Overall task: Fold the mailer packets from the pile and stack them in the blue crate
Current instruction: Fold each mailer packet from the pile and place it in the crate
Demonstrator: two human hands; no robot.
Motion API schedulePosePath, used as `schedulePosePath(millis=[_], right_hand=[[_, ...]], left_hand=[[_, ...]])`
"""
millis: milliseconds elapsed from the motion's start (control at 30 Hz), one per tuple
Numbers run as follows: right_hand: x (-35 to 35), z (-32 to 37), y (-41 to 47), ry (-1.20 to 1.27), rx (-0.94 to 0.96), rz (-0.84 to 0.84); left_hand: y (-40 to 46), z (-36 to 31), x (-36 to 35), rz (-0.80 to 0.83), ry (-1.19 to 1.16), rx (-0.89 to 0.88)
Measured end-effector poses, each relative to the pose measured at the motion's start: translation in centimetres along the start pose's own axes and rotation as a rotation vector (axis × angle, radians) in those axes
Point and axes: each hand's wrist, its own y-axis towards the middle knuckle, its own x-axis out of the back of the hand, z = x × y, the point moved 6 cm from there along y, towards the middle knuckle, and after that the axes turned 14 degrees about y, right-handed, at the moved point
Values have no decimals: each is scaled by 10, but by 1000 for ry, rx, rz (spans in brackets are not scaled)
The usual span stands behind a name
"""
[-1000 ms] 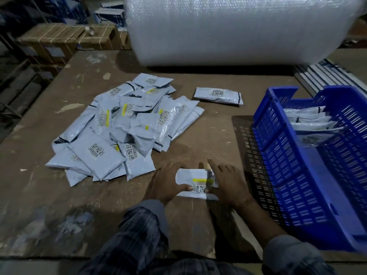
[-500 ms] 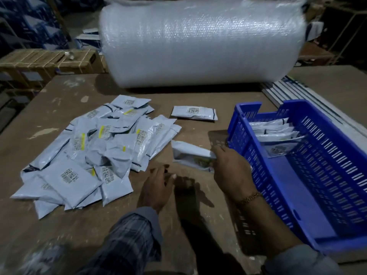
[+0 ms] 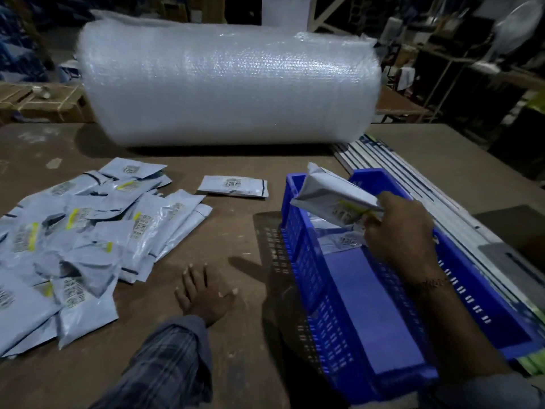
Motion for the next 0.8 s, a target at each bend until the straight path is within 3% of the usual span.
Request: schedulePosePath(millis=[100,200,367,433,600,800], right_hand=[[-4,-55,21,-191,-73,6],[-25,-103,41,-275,-154,136],[-93,-129,51,-252,-28,441],[-120,-132,50,-241,47,489],[-166,-146,53,-313,173,458],[-163,-144,54,-337,195,326]], left_hand=[[3,3,-3,41,32,23],[-1,-1,4,122,39,-1],[3,0,1,137,21,18],[6,2,-1,152,21,21],[3,0,5,213,36,-23],[9,5,-1,228,66,-22]])
